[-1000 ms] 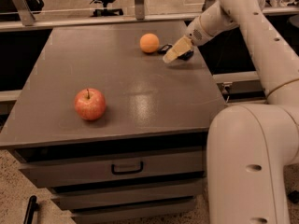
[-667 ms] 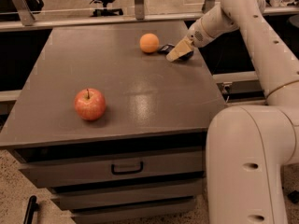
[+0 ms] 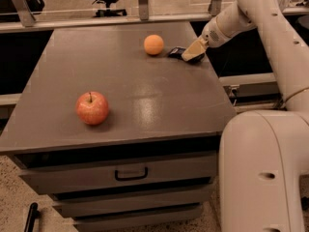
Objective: Move rxbar blueberry near apple
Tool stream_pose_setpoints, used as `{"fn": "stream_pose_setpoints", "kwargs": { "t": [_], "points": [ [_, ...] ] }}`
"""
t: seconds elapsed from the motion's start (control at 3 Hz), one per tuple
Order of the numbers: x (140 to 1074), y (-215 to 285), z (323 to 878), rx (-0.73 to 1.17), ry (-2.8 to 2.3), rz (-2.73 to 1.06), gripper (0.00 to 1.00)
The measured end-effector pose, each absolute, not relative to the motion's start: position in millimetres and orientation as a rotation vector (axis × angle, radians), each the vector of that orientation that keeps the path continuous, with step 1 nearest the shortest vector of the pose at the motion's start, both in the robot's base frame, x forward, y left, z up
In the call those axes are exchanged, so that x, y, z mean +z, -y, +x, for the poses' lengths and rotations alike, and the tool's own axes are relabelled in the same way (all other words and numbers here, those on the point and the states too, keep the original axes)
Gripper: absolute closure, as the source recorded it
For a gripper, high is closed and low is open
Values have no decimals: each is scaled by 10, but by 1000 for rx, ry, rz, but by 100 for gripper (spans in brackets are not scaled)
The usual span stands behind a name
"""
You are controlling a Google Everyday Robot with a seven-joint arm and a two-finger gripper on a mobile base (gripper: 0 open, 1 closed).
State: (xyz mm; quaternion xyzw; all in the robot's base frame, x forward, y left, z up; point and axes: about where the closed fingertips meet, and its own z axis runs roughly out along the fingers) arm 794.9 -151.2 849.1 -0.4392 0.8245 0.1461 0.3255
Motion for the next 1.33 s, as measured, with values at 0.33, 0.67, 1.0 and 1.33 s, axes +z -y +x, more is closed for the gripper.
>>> {"fn": "stream_pose_setpoints", "kwargs": {
  "t": [0.33,0.67,1.0,1.33],
  "points": [
    [8687,1676,7777,331,-2147,-1192,100],
    [8931,1504,7516,317,-2061,-1306,100],
    [8998,1131,7240,356,-1963,-1413,100],
    [8926,688,6864,383,-1879,-1545,100]
  ]
}}
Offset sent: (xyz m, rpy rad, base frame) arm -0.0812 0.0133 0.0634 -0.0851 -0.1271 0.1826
